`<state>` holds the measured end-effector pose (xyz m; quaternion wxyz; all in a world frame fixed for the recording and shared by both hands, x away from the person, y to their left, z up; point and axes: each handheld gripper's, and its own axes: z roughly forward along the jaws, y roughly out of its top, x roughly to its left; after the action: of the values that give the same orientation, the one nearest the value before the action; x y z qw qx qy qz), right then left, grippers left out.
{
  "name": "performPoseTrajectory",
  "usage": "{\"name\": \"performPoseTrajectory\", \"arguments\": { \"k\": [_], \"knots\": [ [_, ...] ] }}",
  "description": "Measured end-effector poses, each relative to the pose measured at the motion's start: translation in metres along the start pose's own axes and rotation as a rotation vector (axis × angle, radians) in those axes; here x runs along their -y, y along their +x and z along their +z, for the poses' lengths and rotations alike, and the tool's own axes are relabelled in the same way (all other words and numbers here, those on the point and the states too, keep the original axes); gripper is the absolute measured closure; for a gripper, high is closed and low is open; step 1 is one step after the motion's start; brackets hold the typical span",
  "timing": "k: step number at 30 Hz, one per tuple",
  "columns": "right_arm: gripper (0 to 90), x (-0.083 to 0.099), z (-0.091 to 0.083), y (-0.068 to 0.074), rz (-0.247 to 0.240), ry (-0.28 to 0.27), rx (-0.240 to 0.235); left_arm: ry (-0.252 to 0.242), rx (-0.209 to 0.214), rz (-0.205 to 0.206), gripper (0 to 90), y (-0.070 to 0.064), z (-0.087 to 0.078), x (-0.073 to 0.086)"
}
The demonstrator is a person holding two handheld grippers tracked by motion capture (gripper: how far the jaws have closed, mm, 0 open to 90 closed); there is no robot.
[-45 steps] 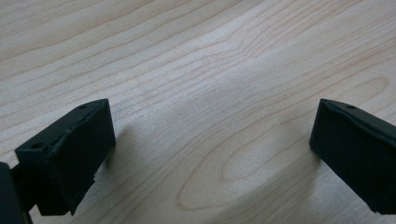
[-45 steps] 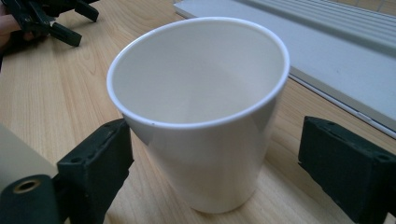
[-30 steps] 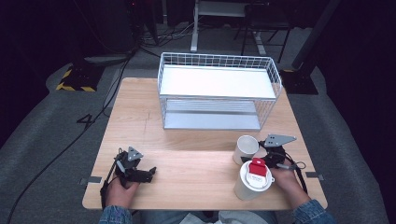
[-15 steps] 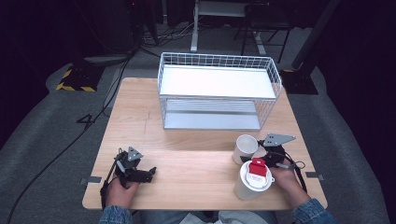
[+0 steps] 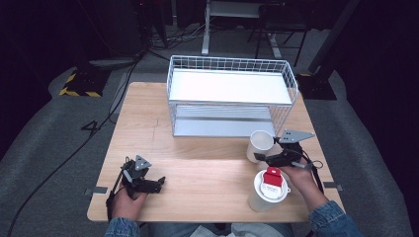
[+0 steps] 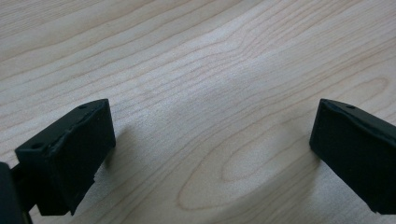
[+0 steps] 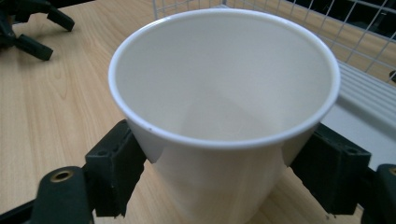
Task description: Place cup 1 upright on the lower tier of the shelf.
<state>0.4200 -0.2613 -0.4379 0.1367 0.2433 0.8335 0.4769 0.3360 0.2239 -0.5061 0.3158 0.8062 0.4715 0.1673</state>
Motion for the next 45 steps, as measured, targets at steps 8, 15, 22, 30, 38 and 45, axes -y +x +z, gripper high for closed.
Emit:
{"name": "performPoseTrajectory", "arguments": {
  "k": [8,15,22,30,38,45],
  "knots": [
    [21.9,-0.014,0.005,-0.005,0.020,-0.007,0.058,0.001,0.001,-0.001,0.6,0.000,0.000,0.000],
    [22.0,-0.025,0.014,-0.017,0.069,-0.014,0.161,0.001,0.001,-0.001,0.7,0.000,0.000,0.000],
    [21.9,-0.031,0.025,-0.027,0.076,-0.022,0.217,0.001,0.001,-0.001,0.7,0.000,0.000,0.000],
    [21.9,-0.036,0.042,-0.033,0.092,-0.040,0.299,0.000,0.000,0.000,0.7,0.000,0.000,0.000],
    [21.9,-0.039,0.054,-0.040,0.099,-0.061,0.323,0.001,0.000,-0.001,0.7,0.000,0.000,0.000],
    [21.9,-0.035,0.066,-0.042,0.104,-0.063,0.351,0.001,0.001,-0.001,0.7,0.000,0.000,0.000]
  ]
}}
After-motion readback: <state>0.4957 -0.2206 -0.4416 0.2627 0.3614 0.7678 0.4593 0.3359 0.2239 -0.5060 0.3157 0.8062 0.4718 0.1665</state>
